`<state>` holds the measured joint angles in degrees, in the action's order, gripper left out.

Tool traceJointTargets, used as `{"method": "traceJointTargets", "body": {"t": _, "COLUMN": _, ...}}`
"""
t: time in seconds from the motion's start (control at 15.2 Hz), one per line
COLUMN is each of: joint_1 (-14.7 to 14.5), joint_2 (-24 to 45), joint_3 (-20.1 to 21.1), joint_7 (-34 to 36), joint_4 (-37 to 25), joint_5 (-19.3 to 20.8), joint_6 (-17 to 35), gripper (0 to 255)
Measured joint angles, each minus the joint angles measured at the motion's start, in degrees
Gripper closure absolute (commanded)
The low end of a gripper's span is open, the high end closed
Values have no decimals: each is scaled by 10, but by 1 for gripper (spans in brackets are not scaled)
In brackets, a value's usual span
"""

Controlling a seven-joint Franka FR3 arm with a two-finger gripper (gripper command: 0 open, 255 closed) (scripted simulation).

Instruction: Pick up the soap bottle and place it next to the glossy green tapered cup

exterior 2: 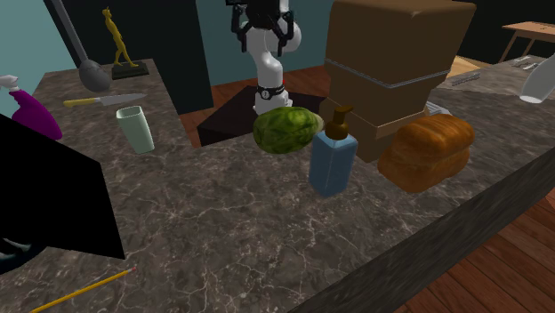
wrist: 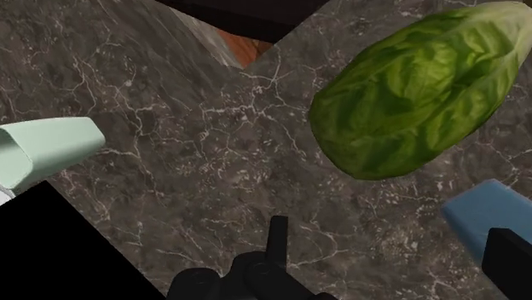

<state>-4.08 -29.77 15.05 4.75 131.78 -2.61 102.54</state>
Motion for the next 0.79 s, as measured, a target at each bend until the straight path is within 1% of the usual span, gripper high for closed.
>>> {"method": "traceJointTargets", "body": {"t": 0.4, "joint_1": -16, "joint_2": 84, "joint_3": 66, "joint_7": 72, "joint_4": -47, "joint_5": -1, "joint_6": 40, "gripper": 0}}
{"method": "traceJointTargets", "body": {"t": 0.59, "joint_1": -21, "joint_2": 137, "joint_3": 97, "joint_7": 111, "joint_4": -85, "joint_5": 11, "joint_6": 54, "gripper": 0}}
{"method": "traceJointTargets", "body": {"t": 0.79, "joint_1": -26, "joint_2": 194, "joint_3": 127, "joint_7": 151, "joint_4": -124, "joint_5": 32, "joint_6": 69, "gripper": 0}}
